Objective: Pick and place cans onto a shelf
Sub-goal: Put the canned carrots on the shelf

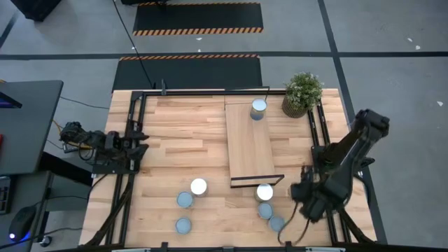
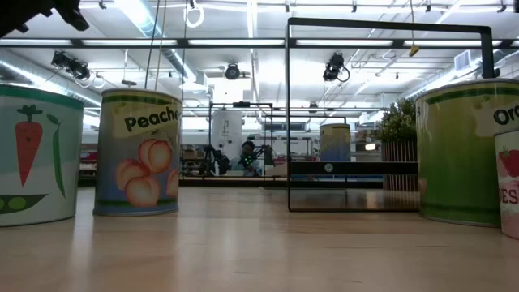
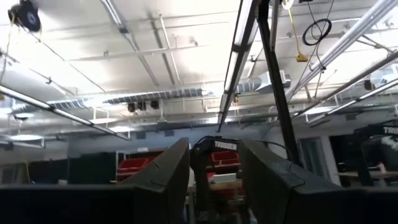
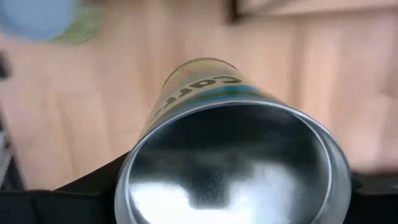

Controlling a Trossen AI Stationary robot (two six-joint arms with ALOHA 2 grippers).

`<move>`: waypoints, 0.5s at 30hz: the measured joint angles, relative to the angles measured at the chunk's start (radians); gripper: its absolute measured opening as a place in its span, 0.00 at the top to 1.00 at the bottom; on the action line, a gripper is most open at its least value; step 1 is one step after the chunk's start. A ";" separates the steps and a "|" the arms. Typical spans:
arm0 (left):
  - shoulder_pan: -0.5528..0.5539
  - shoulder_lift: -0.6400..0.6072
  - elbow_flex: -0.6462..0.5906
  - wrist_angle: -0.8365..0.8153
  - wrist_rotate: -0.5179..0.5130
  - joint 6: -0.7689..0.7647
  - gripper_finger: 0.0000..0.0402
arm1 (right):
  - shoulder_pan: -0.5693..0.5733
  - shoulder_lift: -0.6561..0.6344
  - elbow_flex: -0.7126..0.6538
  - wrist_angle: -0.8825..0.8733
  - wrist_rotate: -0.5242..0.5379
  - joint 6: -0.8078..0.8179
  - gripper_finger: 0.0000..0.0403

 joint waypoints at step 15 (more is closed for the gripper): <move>0.000 0.000 0.000 0.038 0.000 0.172 0.63 | -0.412 -0.156 0.000 -0.201 0.071 -0.247 0.21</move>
